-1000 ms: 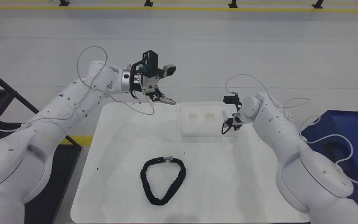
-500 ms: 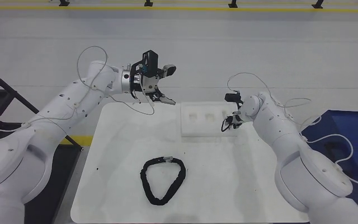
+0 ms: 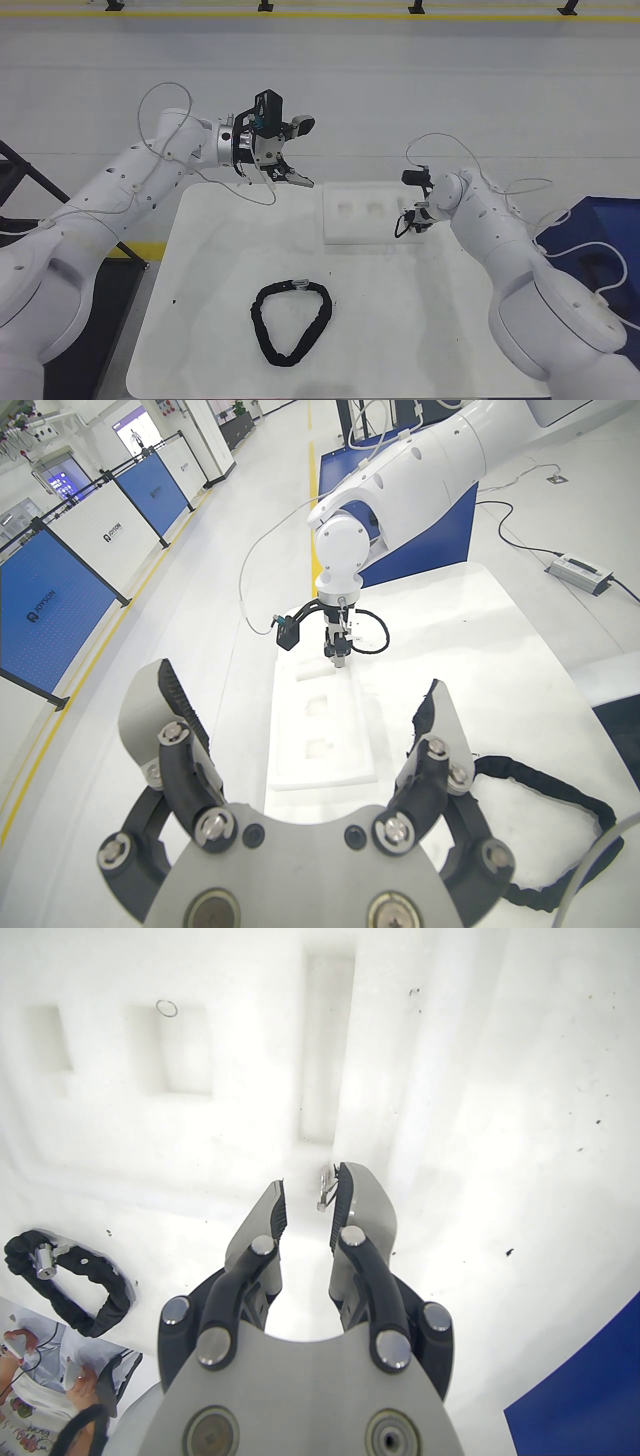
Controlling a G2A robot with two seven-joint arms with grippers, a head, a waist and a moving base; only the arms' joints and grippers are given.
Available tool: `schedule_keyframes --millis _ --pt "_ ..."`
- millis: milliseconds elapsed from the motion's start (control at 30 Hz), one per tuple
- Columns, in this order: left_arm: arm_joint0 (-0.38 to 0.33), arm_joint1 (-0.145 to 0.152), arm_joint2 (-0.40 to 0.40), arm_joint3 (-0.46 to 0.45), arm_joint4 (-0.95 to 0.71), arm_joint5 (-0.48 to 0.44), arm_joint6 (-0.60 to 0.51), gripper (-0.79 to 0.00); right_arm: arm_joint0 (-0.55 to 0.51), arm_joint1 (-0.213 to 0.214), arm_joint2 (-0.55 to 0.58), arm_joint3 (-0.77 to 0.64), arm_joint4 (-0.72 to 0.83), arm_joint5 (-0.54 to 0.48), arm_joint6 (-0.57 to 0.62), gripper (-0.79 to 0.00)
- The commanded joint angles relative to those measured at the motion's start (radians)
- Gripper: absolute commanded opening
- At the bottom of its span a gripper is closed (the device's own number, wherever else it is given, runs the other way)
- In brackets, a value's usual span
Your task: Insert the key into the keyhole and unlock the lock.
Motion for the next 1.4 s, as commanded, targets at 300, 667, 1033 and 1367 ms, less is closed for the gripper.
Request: schedule_keyframes --millis 300,667,1033,1367 --pt "0.0 0.0 0.0 0.0 0.0 0.0 0.0 0.0 -0.004 0.0 0.014 0.011 -0.01 0.018 -0.005 -0.736" --pt "0.0 0.0 0.0 0.0 0.0 0.0 0.0 0.0 0.003 -0.001 0.016 0.001 -0.05 0.034 -0.006 -0.785" --pt "0.0 0.0 0.0 0.0 0.0 0.0 0.0 0.0 0.037 -0.01 -0.003 -0.022 -0.137 0.062 -0.001 -0.785" --pt "0.0 0.0 0.0 0.0 0.0 0.0 0.0 0.0 0.087 -0.008 0.015 -0.039 -0.142 0.004 0.025 -0.785"
